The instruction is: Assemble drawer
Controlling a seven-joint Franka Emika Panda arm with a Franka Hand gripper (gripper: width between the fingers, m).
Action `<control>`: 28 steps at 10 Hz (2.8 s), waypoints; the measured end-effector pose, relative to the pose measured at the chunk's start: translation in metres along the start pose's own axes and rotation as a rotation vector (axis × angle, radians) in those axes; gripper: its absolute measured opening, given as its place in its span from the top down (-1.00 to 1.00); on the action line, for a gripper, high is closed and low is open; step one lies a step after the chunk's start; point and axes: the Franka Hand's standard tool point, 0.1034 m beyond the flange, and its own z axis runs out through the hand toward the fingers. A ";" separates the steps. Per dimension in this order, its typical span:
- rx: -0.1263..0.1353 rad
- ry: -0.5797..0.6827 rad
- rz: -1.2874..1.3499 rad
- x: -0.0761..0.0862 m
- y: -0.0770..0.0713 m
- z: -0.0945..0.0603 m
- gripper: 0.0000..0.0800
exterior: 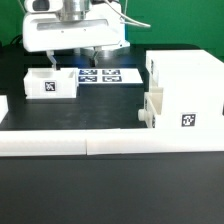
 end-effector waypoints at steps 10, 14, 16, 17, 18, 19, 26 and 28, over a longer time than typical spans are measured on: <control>-0.018 0.046 0.135 -0.021 -0.013 0.031 -0.62; -0.016 0.042 0.118 -0.021 -0.016 0.040 -0.62; -0.020 0.048 0.062 -0.021 -0.017 0.041 -0.62; -0.021 0.048 0.037 -0.021 -0.017 0.041 -0.62; -0.024 0.054 0.035 -0.020 -0.017 0.041 -0.62; -0.024 0.054 0.035 -0.020 -0.017 0.041 -0.32; -0.024 0.054 0.034 -0.020 -0.017 0.041 0.90; -0.024 0.054 0.034 -0.020 -0.017 0.041 0.90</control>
Offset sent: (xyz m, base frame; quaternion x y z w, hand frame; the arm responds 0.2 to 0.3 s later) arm 0.0000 0.0000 0.0000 0.0000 0.0000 0.0000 1.0000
